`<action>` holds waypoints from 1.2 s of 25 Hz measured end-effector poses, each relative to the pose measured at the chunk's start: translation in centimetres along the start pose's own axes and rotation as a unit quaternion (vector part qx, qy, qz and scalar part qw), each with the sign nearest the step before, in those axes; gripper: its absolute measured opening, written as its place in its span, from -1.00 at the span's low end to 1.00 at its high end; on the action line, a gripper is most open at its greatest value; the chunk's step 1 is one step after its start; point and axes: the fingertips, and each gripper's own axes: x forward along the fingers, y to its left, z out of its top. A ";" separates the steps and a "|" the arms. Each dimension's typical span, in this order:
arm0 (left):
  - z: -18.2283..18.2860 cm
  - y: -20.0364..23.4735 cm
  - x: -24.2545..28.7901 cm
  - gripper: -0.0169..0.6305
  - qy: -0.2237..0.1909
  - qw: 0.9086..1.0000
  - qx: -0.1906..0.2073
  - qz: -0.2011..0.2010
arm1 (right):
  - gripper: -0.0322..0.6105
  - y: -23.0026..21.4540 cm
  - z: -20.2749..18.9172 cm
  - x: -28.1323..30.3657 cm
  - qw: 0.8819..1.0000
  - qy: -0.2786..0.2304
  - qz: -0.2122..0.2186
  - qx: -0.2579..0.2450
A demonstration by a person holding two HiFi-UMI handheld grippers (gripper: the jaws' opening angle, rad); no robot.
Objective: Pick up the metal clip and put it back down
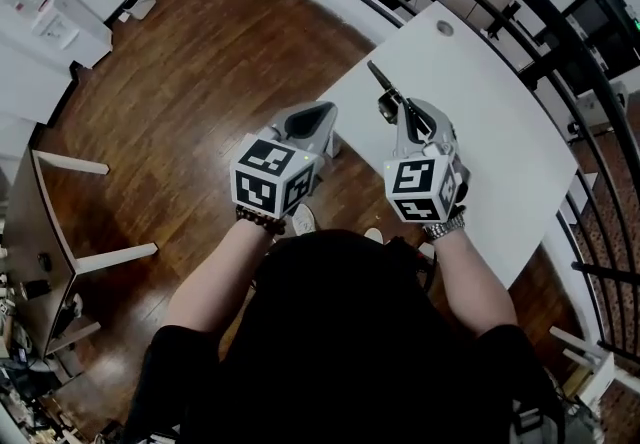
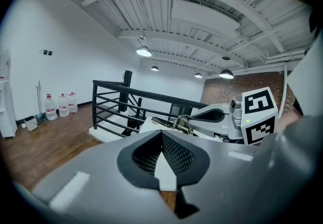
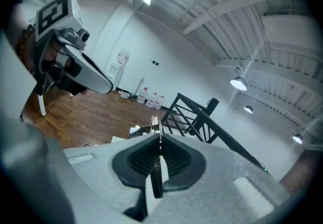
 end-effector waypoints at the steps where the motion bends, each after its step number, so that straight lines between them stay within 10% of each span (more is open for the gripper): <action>1: 0.3 0.9 -0.2 -0.90 0.000 1.000 0.002 -0.007 | -0.89 0.3 0.6 0.4 1.000 0.003 -0.007 0.003; 13: 1.4 6.3 0.6 -0.90 0.014 0.997 0.009 -0.081 | -0.89 1.2 2.9 3.3 0.996 0.049 -0.069 0.029; 30: 6.3 5.0 14.1 -0.90 0.049 0.989 0.047 -0.129 | -0.89 -9.6 -1.1 9.4 0.989 0.070 -0.106 0.078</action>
